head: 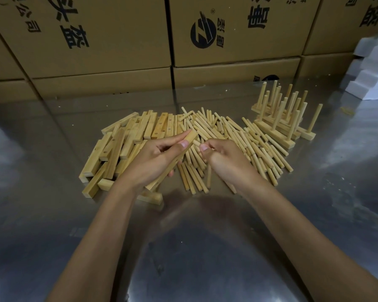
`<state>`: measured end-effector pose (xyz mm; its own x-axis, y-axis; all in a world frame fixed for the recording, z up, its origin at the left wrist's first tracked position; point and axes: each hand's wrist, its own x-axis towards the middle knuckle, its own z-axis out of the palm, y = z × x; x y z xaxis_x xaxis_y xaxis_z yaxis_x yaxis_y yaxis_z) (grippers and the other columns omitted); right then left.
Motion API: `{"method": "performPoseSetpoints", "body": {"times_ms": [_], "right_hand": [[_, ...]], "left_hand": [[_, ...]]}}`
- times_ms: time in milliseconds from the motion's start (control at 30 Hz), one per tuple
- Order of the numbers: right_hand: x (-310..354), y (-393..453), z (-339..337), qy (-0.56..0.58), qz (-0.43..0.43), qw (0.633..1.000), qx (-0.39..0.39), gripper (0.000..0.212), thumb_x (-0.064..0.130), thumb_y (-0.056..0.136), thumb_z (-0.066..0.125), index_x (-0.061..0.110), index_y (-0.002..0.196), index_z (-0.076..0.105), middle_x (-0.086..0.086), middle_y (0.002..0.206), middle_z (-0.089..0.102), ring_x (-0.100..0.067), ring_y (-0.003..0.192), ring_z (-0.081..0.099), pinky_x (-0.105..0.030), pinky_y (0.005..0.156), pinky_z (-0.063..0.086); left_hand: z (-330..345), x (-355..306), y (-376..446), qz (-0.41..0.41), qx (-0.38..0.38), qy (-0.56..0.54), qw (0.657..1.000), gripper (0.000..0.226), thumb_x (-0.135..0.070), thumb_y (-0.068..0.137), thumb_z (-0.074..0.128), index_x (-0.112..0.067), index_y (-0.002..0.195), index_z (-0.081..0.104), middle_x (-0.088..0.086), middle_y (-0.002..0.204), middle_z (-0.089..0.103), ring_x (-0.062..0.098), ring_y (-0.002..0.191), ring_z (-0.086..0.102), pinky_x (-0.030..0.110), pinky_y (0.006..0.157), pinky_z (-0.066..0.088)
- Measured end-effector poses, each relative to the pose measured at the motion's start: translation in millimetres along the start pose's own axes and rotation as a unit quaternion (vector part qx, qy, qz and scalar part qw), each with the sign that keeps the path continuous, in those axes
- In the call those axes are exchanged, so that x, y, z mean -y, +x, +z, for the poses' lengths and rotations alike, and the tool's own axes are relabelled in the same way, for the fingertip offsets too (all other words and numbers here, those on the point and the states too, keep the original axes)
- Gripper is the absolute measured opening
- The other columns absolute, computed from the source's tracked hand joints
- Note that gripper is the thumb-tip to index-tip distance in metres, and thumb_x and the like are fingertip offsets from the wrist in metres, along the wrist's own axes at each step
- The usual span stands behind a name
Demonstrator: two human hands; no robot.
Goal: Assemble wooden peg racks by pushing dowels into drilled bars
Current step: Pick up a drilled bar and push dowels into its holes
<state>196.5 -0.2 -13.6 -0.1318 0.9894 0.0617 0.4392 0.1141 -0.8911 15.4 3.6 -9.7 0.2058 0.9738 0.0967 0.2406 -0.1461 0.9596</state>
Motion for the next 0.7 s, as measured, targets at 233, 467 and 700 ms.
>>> {"method": "performPoseSetpoints", "body": {"times_ms": [233, 467, 700], "right_hand": [[-6.1, 10.2, -17.0, 0.013, -0.104, 0.986, -0.128, 0.014, 0.03, 0.098, 0.059, 0.024, 0.098, 0.072, 0.01, 0.076, 0.07, -0.004, 0.078, 0.066, -0.029, 0.075, 0.051], [-24.1, 19.6, -31.0, -0.043, -0.013, 0.977, -0.209, 0.026, 0.024, 0.098, 0.046, 0.021, 0.087, 0.069, 0.0, 0.075, 0.07, -0.013, 0.069, 0.064, -0.035, 0.067, 0.052], [-28.4, 12.1, 8.3, -0.407, -0.016, 0.912, -0.046, 0.038, 0.058, 0.082, 0.059, 0.023, 0.067, 0.06, 0.008, 0.062, 0.061, -0.013, 0.062, 0.059, -0.028, 0.057, 0.037]], "left_hand": [[21.2, 1.2, 4.2, -0.062, 0.052, -0.122, 0.989, 0.039, -0.04, 0.101, 0.055, -0.064, 0.132, 0.049, -0.003, 0.064, 0.054, 0.009, 0.049, 0.047, 0.024, 0.041, 0.036], [5.0, 9.7, 9.0, -0.09, -0.127, -0.171, 0.973, 0.04, -0.032, 0.106, 0.046, -0.041, 0.145, 0.046, -0.003, 0.064, 0.064, 0.007, 0.048, 0.051, 0.021, 0.04, 0.04], [-5.2, 14.9, 15.1, -0.164, -0.174, -0.374, 0.896, 0.024, -0.024, 0.106, 0.037, -0.012, 0.12, 0.051, 0.004, 0.063, 0.06, 0.012, 0.046, 0.048, 0.018, 0.033, 0.033]]}}
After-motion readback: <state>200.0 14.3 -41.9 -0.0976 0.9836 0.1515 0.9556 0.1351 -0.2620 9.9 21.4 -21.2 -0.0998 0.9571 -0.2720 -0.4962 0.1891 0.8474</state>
